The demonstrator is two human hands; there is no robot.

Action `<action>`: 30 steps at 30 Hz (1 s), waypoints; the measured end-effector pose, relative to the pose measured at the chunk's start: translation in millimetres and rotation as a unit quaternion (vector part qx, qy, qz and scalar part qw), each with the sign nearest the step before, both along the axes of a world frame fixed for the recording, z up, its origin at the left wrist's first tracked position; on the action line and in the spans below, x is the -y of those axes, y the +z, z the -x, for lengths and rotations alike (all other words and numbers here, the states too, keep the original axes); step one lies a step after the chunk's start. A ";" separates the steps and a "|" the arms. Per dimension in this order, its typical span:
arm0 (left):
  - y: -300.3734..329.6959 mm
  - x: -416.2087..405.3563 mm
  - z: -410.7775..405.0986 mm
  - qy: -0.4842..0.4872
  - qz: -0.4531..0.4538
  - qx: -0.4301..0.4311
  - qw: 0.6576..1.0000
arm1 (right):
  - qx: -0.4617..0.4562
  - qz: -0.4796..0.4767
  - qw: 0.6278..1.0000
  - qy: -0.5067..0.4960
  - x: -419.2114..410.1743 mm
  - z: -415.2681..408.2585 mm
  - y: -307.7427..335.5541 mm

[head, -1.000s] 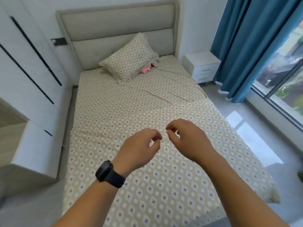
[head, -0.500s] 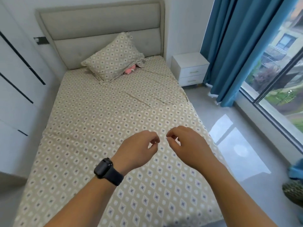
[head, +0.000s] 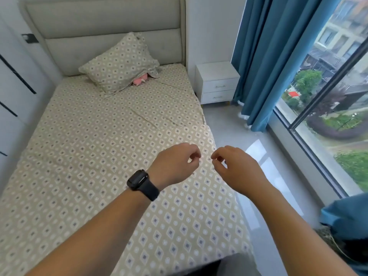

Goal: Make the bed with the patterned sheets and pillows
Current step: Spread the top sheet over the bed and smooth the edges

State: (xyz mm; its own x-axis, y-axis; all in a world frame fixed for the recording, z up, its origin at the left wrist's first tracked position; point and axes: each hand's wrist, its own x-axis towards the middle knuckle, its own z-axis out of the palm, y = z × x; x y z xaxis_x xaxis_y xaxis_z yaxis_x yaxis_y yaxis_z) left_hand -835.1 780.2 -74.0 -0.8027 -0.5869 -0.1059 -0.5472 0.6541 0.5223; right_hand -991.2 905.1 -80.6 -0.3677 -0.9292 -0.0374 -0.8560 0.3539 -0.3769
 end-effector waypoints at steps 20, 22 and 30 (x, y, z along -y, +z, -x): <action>12.0 -85.8 400.4 0.191 -0.003 -0.043 0.981 | -0.057 0.084 0.977 0.187 -43.7 438.1 41.0; 6.5 -90.3 415.6 0.196 -0.005 -0.015 0.981 | -0.047 0.086 0.975 0.200 -42.6 455.9 36.6; -13.8 -59.3 444.9 0.271 -0.005 -0.033 0.962 | -0.081 0.033 0.937 0.338 20.2 476.8 23.7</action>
State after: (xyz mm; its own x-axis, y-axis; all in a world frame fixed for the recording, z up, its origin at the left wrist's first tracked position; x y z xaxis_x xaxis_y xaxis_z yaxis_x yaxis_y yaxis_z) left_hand -1279.9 839.5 -87.8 -0.3836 -0.9206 -0.0731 -0.7724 0.2765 0.5717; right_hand -1468.0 884.9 -57.0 0.3105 -0.9500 0.0330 -0.9241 -0.3098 -0.2238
